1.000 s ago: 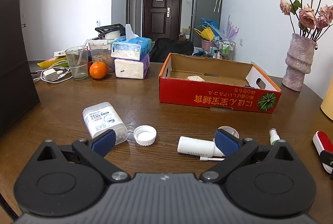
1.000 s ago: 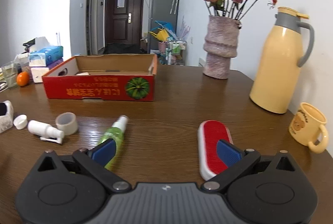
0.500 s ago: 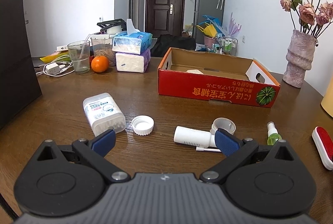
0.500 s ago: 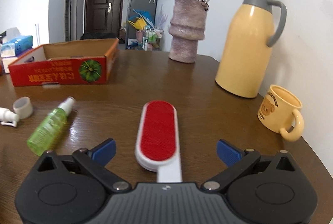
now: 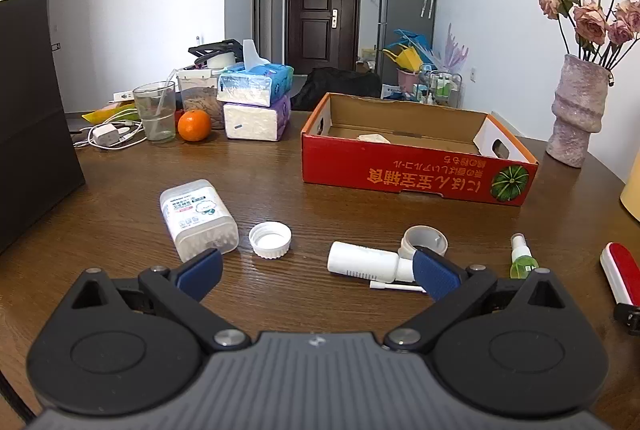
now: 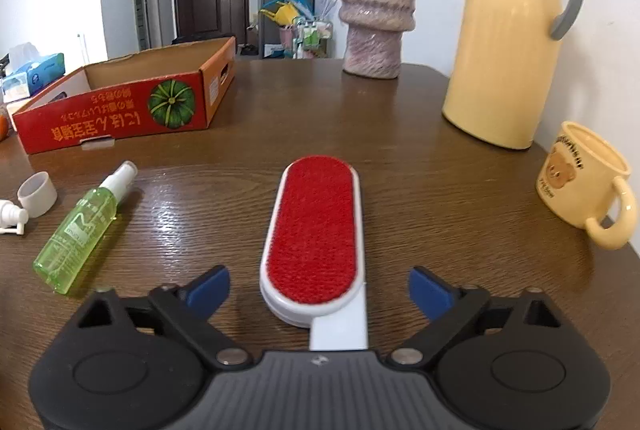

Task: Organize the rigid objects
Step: 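Reach the right tool to the red lint brush and close on its handle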

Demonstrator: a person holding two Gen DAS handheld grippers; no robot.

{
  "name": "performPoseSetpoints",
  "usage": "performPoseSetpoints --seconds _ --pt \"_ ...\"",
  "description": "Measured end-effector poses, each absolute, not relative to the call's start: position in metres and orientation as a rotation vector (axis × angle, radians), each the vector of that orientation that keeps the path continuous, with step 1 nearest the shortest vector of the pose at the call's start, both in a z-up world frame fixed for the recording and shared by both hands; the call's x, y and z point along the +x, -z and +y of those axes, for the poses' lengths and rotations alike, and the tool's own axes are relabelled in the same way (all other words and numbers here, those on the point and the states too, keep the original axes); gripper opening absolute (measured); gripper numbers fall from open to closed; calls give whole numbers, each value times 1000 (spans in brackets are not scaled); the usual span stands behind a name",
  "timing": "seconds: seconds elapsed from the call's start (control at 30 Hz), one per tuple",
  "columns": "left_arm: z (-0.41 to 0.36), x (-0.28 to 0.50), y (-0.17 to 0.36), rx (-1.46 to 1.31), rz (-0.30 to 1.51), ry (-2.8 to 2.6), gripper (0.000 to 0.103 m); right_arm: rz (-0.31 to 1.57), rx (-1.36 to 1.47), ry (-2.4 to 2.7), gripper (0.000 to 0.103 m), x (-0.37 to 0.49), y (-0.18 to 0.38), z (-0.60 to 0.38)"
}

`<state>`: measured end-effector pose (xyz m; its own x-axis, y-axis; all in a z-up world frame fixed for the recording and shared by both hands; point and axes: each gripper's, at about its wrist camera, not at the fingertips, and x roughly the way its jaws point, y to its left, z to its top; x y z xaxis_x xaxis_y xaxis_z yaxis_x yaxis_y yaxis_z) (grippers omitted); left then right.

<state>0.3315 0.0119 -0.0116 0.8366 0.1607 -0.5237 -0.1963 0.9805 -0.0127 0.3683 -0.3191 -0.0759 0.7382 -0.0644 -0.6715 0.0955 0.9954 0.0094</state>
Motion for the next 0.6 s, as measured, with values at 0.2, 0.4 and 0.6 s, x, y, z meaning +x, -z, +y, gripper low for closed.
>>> performPoseSetpoints --seconds 0.2,0.4,0.6 --pt "15 331 11 -73 549 -194 103 753 83 88 82 374 82 -324" --pt "18 332 15 -79 560 -196 103 737 92 96 74 372 82 -326" --pt "22 331 20 -87 571 -199 103 727 101 87 64 369 80 -328"
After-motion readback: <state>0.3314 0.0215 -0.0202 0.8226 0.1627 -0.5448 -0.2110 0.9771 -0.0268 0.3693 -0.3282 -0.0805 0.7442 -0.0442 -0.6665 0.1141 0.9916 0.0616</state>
